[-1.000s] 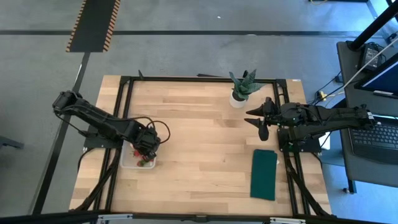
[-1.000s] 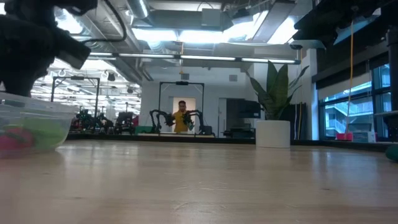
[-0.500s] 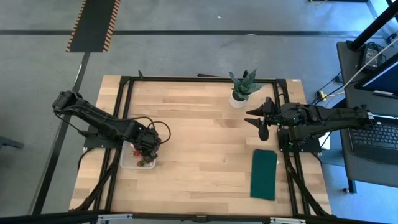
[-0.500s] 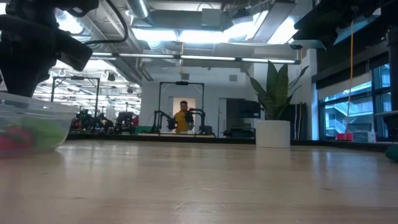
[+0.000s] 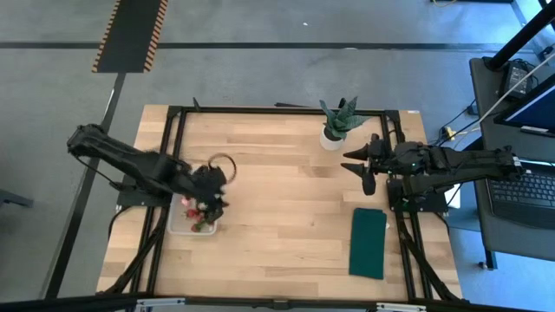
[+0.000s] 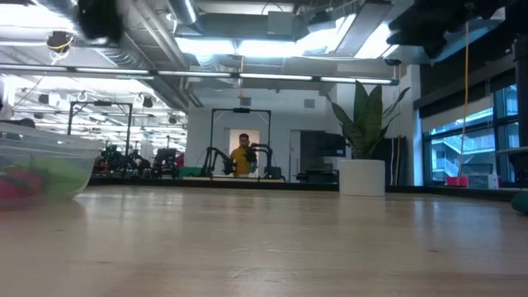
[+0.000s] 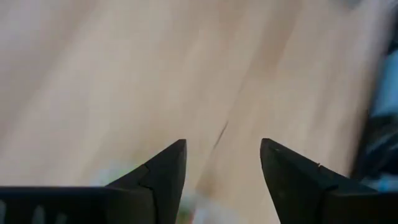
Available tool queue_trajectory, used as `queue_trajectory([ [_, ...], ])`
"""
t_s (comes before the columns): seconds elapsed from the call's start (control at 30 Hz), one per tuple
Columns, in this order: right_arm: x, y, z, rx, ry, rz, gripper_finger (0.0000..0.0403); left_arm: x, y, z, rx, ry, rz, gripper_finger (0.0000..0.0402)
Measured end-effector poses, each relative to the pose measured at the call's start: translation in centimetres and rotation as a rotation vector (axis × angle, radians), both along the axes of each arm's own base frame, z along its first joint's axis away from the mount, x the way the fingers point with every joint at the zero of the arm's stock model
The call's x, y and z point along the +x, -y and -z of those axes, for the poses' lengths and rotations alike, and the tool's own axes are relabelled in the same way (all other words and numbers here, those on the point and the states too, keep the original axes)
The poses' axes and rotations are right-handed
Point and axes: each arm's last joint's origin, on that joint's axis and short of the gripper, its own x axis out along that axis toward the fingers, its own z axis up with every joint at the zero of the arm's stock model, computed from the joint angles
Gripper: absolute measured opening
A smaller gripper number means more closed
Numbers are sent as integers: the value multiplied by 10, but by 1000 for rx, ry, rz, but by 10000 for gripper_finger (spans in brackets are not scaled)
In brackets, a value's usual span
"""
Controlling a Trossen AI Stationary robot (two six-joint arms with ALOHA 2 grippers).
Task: Pick and placing Produce into tupperware
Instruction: Return To Home Position
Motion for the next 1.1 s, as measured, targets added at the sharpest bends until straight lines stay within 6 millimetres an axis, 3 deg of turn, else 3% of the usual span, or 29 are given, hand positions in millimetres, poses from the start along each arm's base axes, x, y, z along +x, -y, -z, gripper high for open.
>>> queue_trajectory([
  [0.13, -5, 0, -11, -71, 85, -23, 168, -12, -3, -69, 165, 416, 89, 192],
  [0.23, -15, 1, -18, -187, 127, -50, 168, -30, -10, -103, 333, 678, 167, 191],
  [0.33, -32, 6, -26, -289, 174, -22, 168, -50, -21, -122, 444, 811, 203, 195],
  [0.43, -49, 11, -32, -353, 222, 43, 168, -63, -32, -125, 488, 824, 187, 196],
  [0.63, -57, 20, -28, -388, 211, 145, 168, -77, -58, -98, 581, 757, 62, 189],
  [0.77, -45, 28, -5, -374, 115, 199, 168, -78, -70, -62, 575, 762, 2, 190],
  [0.87, -42, 34, 9, -380, 140, 252, 168, -83, -77, -38, 576, 809, -46, 193],
  [1.1, -70, 34, 20, -373, 251, 345, 168, -105, -83, 6, 563, 875, -165, 188],
])
